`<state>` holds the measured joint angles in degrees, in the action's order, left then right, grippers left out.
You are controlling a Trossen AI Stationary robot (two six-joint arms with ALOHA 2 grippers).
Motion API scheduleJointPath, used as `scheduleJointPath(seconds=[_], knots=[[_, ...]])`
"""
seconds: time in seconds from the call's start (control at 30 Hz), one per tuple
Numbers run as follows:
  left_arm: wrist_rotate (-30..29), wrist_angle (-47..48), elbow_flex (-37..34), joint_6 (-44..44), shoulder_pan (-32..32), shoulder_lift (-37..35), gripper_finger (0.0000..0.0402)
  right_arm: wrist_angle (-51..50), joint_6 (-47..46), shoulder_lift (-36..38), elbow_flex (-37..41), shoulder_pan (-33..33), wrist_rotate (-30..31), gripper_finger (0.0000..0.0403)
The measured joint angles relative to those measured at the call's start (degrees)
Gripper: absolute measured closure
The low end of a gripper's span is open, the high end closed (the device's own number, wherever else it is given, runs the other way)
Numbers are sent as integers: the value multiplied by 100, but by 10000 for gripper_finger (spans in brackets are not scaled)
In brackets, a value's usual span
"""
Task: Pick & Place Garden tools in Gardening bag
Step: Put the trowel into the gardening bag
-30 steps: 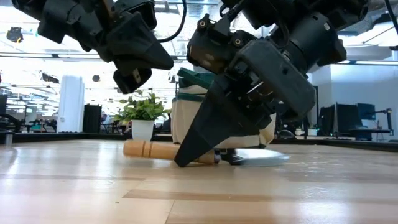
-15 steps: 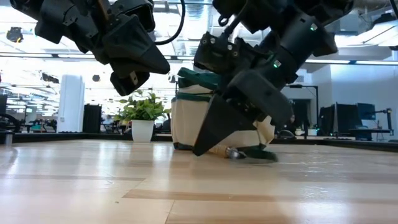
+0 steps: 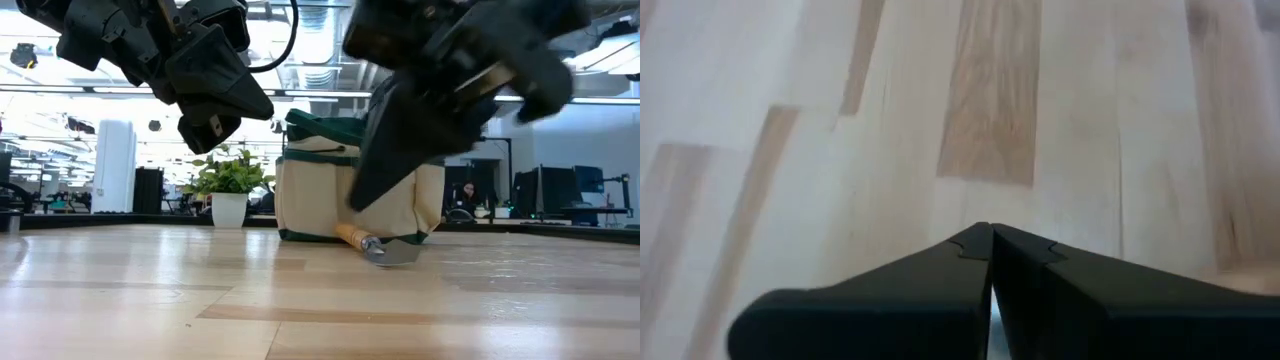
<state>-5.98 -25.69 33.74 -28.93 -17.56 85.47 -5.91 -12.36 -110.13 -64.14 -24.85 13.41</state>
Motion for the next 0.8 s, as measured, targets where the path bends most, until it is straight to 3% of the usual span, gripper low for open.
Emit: scheduleJointPath(seconds=[0.37,0.8], knots=[[0,-18,0,-2,0,2,399,-594,-430,4,7,-47,-325,403],[0,-24,2,-2,0,2,399,-1036,-723,-94,-5,-34,9,403]])
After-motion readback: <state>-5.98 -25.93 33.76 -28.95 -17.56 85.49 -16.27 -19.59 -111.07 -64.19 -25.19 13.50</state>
